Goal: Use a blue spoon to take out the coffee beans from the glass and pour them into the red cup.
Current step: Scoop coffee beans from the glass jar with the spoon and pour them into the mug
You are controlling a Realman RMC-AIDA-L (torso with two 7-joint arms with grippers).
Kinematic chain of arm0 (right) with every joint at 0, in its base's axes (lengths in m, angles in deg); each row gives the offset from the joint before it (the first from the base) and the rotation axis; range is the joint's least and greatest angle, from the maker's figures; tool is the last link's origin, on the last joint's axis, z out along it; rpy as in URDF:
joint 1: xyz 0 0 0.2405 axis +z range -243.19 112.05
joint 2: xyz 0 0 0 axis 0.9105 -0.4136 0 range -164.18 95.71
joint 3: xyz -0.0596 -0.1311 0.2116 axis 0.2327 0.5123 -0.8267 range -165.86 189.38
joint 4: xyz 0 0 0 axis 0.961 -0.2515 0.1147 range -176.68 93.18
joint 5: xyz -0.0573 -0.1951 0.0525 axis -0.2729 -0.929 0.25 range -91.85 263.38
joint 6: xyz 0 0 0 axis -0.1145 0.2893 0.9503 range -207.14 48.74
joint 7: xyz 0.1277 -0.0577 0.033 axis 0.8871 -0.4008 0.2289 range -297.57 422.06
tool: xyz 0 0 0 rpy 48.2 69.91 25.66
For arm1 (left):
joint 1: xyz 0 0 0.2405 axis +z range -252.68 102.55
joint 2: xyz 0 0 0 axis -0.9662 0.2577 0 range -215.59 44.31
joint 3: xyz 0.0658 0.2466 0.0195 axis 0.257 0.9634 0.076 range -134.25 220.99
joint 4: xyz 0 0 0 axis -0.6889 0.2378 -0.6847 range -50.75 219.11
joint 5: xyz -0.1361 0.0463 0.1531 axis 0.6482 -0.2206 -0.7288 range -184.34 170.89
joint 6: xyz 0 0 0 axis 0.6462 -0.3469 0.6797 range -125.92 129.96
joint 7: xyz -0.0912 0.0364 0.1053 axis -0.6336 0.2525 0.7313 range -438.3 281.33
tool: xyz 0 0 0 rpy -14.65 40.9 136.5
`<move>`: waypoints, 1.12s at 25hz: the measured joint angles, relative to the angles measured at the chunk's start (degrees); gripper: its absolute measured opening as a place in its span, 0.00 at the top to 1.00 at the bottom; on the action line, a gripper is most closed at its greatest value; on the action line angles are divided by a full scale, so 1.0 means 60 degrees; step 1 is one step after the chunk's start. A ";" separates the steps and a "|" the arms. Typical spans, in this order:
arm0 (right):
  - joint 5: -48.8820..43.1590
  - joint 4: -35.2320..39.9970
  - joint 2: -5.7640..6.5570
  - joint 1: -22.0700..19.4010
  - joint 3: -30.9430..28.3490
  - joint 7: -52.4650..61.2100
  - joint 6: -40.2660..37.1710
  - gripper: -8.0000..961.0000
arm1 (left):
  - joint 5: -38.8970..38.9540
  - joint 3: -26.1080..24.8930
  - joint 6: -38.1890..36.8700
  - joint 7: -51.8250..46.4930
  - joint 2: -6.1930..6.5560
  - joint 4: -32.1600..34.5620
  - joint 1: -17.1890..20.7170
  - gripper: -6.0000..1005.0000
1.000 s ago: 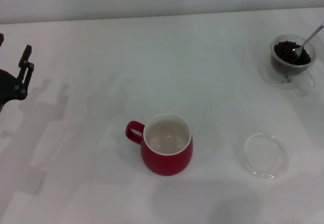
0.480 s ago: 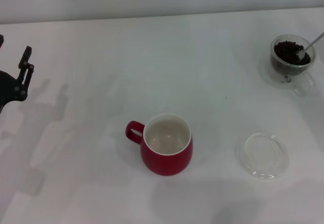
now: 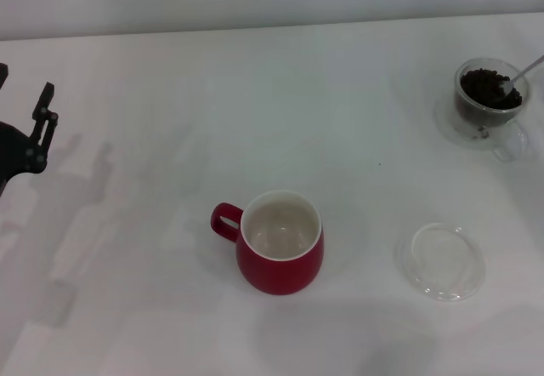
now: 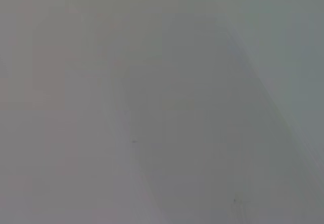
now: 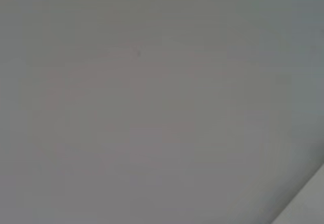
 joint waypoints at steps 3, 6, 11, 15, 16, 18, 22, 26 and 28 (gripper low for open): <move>0.0071 -0.0006 0.0029 -0.0004 0.0000 0.0174 0.0064 0.84 | -0.0013 0.0000 0.0015 0.0000 0.0000 0.0000 0.0000 0.51; 0.0101 -0.0007 0.0036 -0.0020 0.0000 0.0464 0.0059 0.84 | -0.0011 0.0000 0.0021 0.0000 0.0000 0.0000 -0.0004 0.51; 0.0324 -0.0076 0.0084 -0.0129 0.0001 0.0929 0.0055 0.84 | 0.0000 -0.0009 0.0041 0.0000 0.0000 0.0000 -0.0009 0.51; 0.0360 -0.0100 0.0154 -0.0174 0.0000 0.1351 0.0103 0.84 | 0.0003 -0.0026 0.0144 0.0000 0.0000 0.0001 -0.0037 0.51; 0.0360 -0.0105 0.0169 -0.0185 0.0001 0.1457 0.0153 0.84 | 0.0003 -0.0018 0.0217 0.0000 0.0000 0.0001 -0.0055 0.51; 0.0360 -0.0113 0.0187 -0.0204 0.0001 0.1609 0.0344 0.84 | 0.0003 -0.0018 0.0234 0.0000 0.0000 0.0000 -0.0058 0.51; 0.0361 -0.0113 0.0174 -0.0233 0.0013 0.1696 0.0812 0.84 | 0.0004 -0.0023 0.0259 0.0001 0.0000 0.0002 -0.0057 0.51; 0.0299 -0.0067 0.0115 -0.0229 0.0148 0.1620 0.1238 0.84 | 0.0004 -0.0019 0.0259 0.0000 0.0000 0.0013 -0.0057 0.51; 0.0254 -0.0031 0.0091 -0.0197 0.0273 0.1581 0.1498 0.84 | 0.0004 -0.0042 0.0259 0.0000 0.0001 0.0039 -0.0056 0.51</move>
